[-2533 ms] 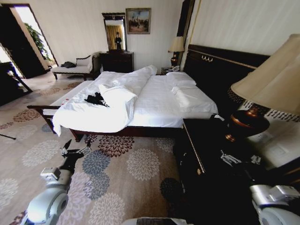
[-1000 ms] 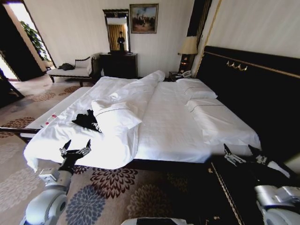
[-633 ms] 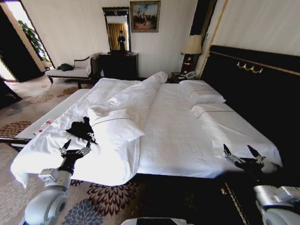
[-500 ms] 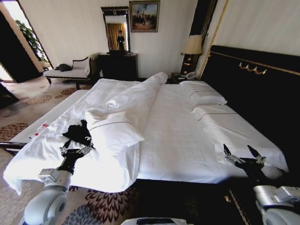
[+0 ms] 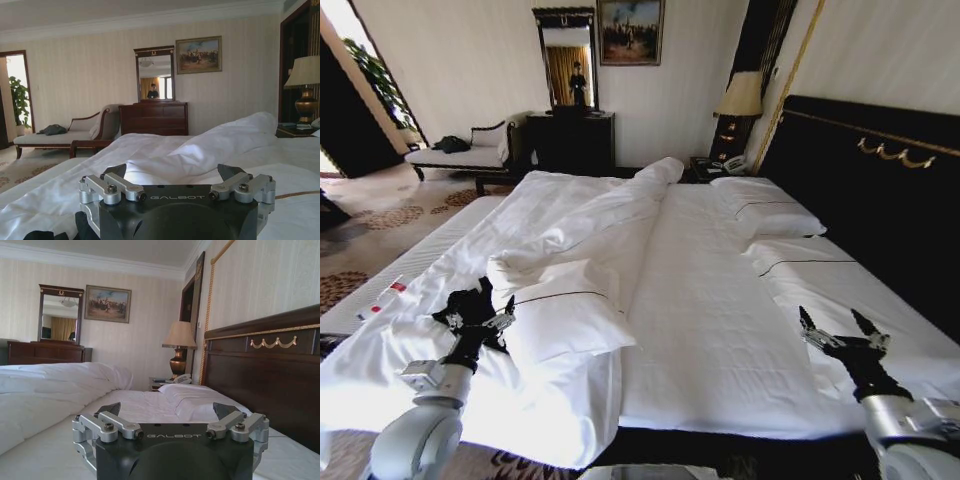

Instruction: Fold the clothes on the bed.

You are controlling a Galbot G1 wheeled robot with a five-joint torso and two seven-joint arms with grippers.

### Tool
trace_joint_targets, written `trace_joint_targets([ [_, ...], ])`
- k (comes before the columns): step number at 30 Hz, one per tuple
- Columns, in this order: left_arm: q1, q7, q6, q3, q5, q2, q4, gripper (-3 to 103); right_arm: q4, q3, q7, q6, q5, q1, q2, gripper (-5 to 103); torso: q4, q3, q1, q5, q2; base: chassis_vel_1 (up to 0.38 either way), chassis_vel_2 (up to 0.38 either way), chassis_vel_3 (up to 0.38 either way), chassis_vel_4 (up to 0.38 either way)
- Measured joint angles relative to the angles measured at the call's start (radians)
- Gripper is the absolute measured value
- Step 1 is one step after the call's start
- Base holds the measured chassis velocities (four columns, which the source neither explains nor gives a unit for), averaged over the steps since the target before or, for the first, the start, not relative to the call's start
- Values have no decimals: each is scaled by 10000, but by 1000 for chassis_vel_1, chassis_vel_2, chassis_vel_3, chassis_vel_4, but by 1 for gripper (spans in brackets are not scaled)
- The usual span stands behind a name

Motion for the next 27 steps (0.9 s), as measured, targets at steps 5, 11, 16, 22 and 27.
trace_joint_targets([
  [5,-8,5,0,70,0,-9,25,100,0,3,61,-4,23,7,-5,100,0,-8,-22,0,10,82,64,-91,-45],
  [11,-8,6,-1,105,-5,-17,35,100,0,-23,60,-44,10,15,-9,100,1,-6,-18,-1,9,182,113,-186,-124],
  [16,-1,8,-1,108,-13,-14,26,100,5,-33,55,-55,2,13,-7,100,0,-5,-12,-1,6,206,269,-205,-260],
  [22,5,7,-1,103,-20,-5,2,100,23,-33,34,-63,1,7,-6,100,0,-3,-8,-5,3,287,318,-295,-334],
  [27,48,13,0,97,-21,-26,-9,100,30,-30,31,-67,1,-2,-2,100,-1,-3,-9,-5,3,372,353,-359,-347],
])
